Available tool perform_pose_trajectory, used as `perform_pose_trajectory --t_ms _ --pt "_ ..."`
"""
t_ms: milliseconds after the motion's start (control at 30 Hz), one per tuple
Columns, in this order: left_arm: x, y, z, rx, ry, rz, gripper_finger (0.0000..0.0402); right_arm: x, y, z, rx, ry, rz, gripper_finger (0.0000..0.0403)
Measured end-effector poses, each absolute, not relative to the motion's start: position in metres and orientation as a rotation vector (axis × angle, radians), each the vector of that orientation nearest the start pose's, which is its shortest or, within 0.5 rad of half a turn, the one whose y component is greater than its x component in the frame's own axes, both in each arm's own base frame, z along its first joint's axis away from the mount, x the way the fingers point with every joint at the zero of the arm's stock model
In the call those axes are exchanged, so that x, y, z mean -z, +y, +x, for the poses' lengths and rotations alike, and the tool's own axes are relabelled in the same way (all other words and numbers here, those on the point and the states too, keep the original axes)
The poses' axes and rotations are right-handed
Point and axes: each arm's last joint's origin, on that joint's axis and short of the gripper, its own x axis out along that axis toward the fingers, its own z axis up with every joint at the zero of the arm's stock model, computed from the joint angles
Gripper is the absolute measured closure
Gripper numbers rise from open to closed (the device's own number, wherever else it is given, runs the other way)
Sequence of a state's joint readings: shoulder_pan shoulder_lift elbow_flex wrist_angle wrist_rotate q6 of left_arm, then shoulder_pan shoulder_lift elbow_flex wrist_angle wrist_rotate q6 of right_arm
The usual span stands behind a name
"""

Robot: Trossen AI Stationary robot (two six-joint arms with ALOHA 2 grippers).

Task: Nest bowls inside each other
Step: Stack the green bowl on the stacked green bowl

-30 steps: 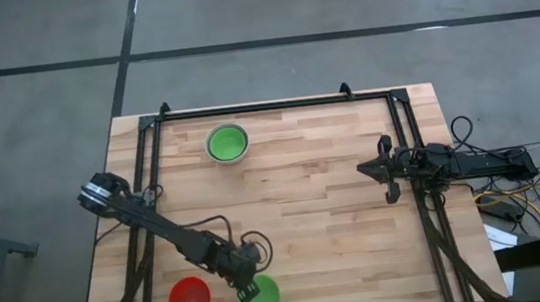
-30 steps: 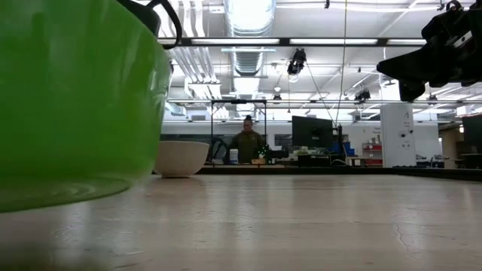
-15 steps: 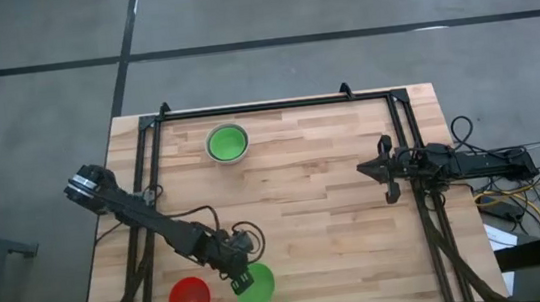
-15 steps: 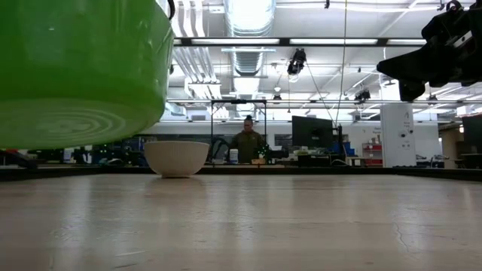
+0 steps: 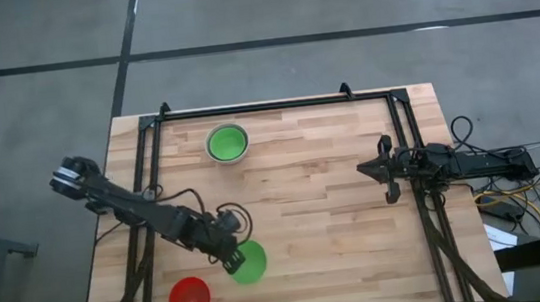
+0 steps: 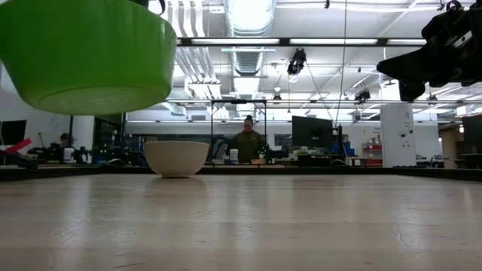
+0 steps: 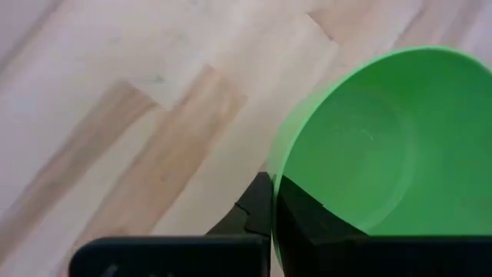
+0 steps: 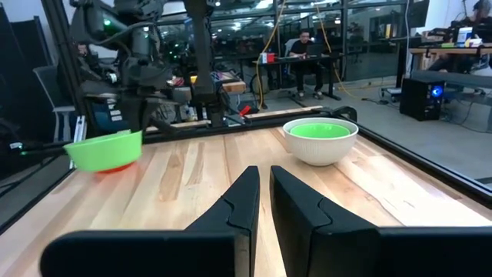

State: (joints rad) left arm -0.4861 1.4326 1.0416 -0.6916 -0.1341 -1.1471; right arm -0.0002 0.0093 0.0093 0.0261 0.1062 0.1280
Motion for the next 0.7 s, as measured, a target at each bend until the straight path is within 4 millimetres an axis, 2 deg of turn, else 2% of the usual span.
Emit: perform_pose_trajectory --t_ms 500,700 --pt "-0.263 -0.092 0.224 -0.393 1.090 -0.626 0.0397 -0.168 -0.003 0.098 0.105 -0.033 0.129 0.0369" --pt "-0.267 -0.082 0.221 -0.411 1.069 -0.585 0.0397 -0.168 -0.003 0.098 0.105 -0.033 0.130 0.0369"
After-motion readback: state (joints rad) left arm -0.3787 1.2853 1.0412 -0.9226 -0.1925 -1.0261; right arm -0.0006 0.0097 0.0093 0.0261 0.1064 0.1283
